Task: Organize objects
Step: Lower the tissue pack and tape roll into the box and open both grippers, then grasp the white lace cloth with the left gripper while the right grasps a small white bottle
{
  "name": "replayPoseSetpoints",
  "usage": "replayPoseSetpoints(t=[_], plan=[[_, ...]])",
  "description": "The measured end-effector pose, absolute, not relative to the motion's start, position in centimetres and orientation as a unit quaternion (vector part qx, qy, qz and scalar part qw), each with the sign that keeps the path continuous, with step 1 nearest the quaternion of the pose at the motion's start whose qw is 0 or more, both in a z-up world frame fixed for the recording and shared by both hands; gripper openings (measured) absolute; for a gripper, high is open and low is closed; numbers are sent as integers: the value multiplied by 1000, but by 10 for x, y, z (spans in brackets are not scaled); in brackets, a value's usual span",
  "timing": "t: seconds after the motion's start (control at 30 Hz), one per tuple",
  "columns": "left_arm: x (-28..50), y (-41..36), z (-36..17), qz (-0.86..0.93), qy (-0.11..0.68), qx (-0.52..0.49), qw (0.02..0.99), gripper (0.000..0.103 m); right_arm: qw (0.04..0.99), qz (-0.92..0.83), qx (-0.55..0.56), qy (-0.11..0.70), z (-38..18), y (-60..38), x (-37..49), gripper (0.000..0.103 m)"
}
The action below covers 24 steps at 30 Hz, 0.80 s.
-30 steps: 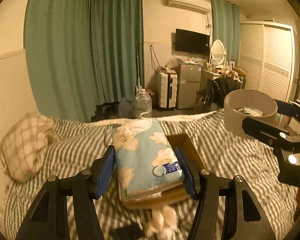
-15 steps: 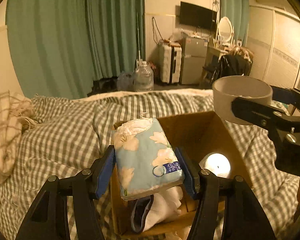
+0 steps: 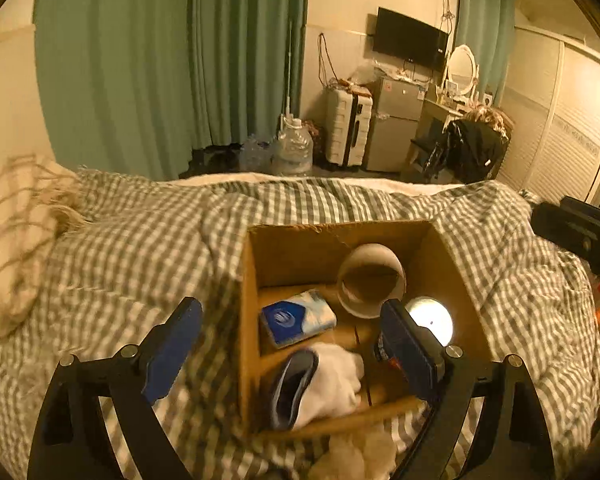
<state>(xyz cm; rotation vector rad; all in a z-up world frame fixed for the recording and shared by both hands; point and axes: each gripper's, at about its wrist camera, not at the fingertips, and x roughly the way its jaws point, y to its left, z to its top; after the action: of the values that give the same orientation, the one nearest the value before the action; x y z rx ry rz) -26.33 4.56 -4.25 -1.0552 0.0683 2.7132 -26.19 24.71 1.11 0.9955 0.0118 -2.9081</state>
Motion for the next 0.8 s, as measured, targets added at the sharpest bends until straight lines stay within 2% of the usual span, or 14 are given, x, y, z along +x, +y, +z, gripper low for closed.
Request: replayPoseSetpoints(t=[0.13,0.4,0.53,0.8], plan=[[-218,35,-13,934,32,-339,111,101,34,-948,315,44,40,240,-210,103],[-125,-1,1,943,27,-320,91,103,58,-942,316,93,50,209,-109,103],[-92,-18,-18,940,12,-333,79,103,75,-932,340,104,25,188,-82,103],[-56,-16,-82,931,24,-361,51,103,77,-903,410,104,-64,166,-57,103]])
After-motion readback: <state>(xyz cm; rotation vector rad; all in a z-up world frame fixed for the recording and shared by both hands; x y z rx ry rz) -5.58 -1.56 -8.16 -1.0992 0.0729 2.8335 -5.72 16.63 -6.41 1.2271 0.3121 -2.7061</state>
